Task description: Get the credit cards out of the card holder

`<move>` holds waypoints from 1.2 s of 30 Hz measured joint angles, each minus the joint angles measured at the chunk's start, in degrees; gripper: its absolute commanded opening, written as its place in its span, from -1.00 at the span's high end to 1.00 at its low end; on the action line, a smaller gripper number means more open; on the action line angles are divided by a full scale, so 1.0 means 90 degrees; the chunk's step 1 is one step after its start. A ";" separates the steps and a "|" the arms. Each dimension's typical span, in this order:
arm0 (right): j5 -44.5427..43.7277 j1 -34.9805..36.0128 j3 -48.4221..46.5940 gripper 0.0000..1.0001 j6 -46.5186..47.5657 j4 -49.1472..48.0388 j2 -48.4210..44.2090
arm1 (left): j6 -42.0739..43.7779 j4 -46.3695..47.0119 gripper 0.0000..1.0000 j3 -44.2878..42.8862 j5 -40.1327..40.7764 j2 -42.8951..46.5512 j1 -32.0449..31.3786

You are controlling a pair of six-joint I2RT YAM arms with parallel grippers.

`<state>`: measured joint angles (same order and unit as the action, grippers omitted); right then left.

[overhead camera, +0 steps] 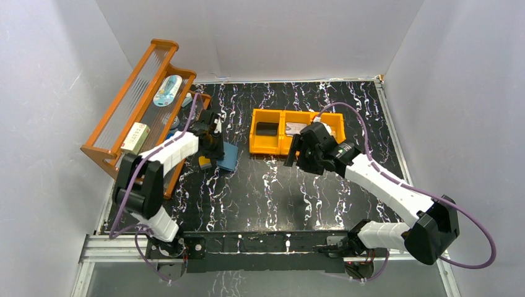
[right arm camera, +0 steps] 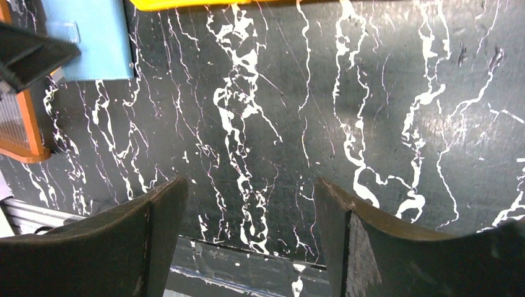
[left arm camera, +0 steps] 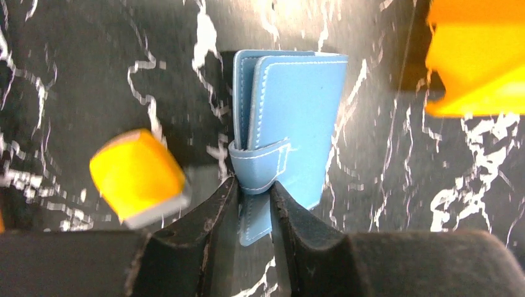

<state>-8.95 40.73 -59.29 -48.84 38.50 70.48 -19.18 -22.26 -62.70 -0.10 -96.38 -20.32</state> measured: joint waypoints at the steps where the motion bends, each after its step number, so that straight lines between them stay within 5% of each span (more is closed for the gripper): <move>1: 0.0029 0.0000 0.0070 -0.68 -0.0039 -0.0015 -0.0053 | -0.0019 -0.0083 0.76 0.0138 0.0002 0.0248 -0.0046; 10: 0.0525 0.0000 0.1192 -0.73 -0.0687 -0.0648 -0.0678 | -0.0415 -0.0483 0.90 0.1083 0.0112 0.2705 -0.0925; 16: 0.0857 0.0000 0.1673 -0.71 -0.0933 -0.1037 -0.0947 | -0.0775 -0.0673 0.00 0.1477 0.0316 0.3104 -0.1382; 19: 0.1134 0.0000 0.1734 -0.70 -0.0901 -0.1241 -0.0930 | -0.0945 -0.0818 -0.23 0.1535 0.0627 0.3218 -0.1384; 26: 0.1392 0.0000 0.1736 -0.69 -0.0882 -0.1345 -0.0787 | -0.0976 -0.0957 -0.30 0.0899 0.1103 0.2101 -0.1263; 36: 0.1348 0.0000 0.1736 -0.71 -0.0799 -0.1280 -0.0789 | -0.0661 -0.0568 -0.19 0.0257 0.0537 0.0415 -0.0165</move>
<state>3.18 40.73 -43.66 -56.03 26.98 63.37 -25.12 -27.38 -60.38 4.73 -92.64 -21.80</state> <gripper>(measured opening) 0.851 0.627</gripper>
